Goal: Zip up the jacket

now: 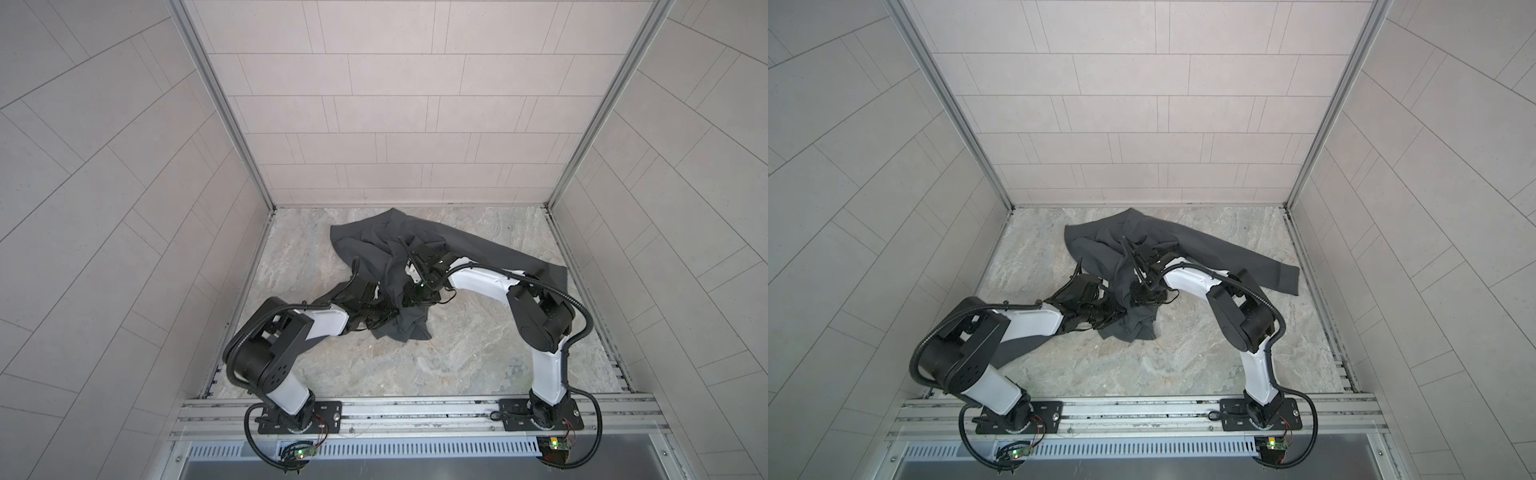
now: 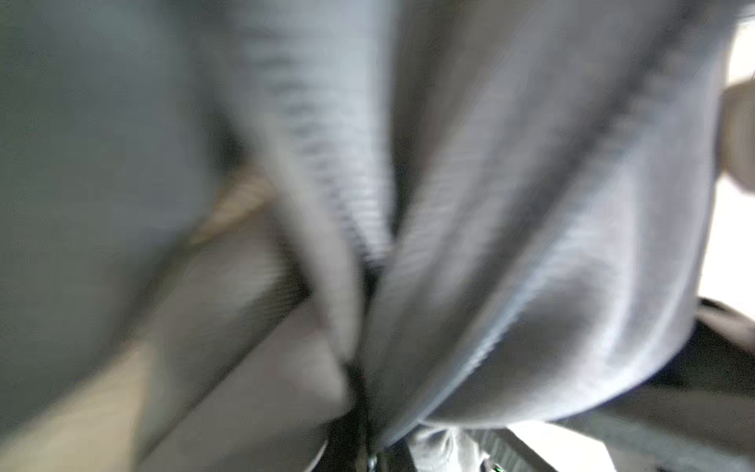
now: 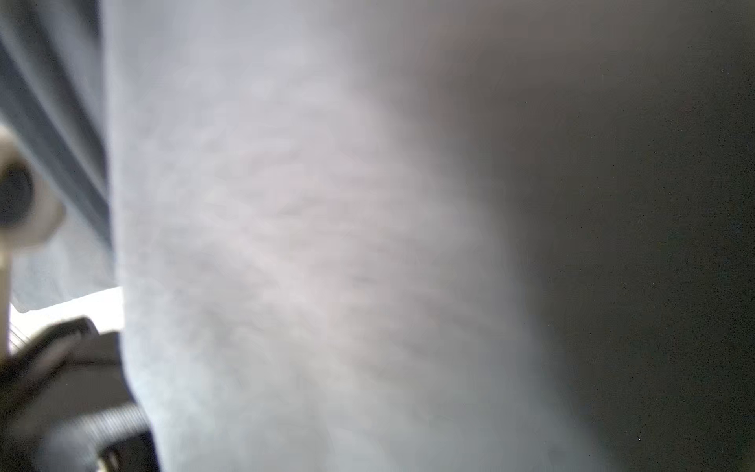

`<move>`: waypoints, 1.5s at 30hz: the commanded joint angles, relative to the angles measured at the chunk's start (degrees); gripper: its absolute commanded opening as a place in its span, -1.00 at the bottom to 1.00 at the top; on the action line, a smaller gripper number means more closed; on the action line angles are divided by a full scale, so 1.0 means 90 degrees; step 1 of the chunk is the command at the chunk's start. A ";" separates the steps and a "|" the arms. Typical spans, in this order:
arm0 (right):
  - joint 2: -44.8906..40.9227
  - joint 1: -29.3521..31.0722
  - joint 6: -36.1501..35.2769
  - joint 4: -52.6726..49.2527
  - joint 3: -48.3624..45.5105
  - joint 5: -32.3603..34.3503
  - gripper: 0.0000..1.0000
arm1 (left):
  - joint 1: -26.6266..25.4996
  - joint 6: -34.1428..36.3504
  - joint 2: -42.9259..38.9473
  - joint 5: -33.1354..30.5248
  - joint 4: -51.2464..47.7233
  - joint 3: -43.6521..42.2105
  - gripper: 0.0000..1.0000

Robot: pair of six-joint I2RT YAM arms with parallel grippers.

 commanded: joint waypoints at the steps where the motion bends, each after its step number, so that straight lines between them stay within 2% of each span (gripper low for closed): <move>1: 0.0294 0.0175 -0.0072 -0.0024 0.0521 0.0136 0.03 | 0.0026 0.0362 -0.0187 0.0336 -0.0642 -0.0263 -1.00; 6: -0.0346 0.0127 -0.0047 -0.0488 0.0286 0.0625 0.07 | 0.0341 0.0544 -0.0421 0.0533 -0.0540 -0.0380 -1.00; 8: -0.0751 0.0098 -0.0051 -0.0602 0.0104 0.0730 0.09 | 0.0356 0.0596 -0.0443 0.0612 -0.0540 -0.0336 -0.90; 12: -0.1378 0.0059 -0.0265 -0.1029 -0.0083 0.0838 0.13 | 0.0357 0.0428 -0.0580 0.0670 -0.0371 -0.0359 -0.44; 15: -0.1637 0.0058 -0.0476 -0.1366 -0.0076 0.0891 0.13 | 0.0339 0.0173 -0.0863 0.0534 -0.0352 -0.0432 -0.02; 16: -0.1677 0.0058 -0.0569 -0.1472 -0.0049 0.0850 0.13 | 0.0312 0.0086 -0.0928 0.0501 -0.0354 -0.0448 0.02; 21: -0.1649 0.0068 -0.0745 -0.1821 0.0070 0.0857 0.13 | -0.0026 -0.0208 -0.0957 0.0467 -0.0244 -0.0343 0.03; 29: -0.1716 0.0071 -0.0612 -0.1622 -0.0308 0.0863 0.12 | -0.0783 -0.1081 -0.0470 0.0319 0.0496 -0.0051 -0.09; 32: -0.1687 0.0068 -0.0639 -0.1655 -0.0298 0.0879 0.11 | -0.0843 -0.1308 -0.0524 0.0095 0.0695 -0.0075 -0.28; 37: -0.1755 0.0058 -0.0749 -0.1752 -0.0312 0.0961 0.12 | -0.0844 -0.1353 -0.0802 -0.0078 0.0557 0.0020 -0.33; 38: -0.1781 0.0049 -0.0762 -0.1763 -0.0336 0.0976 0.11 | -0.0844 -0.1327 -0.0824 -0.0063 0.0463 0.0084 -0.33; 43: -0.1965 0.0000 -0.0762 -0.1736 -0.0502 0.1017 0.11 | -0.0861 -0.1364 -0.0900 -0.0064 0.0194 0.0265 0.11; 45: -0.2017 -0.0025 -0.0755 -0.1725 -0.0541 0.1015 0.12 | -0.0897 -0.1416 -0.0937 -0.0106 0.0155 0.0274 0.17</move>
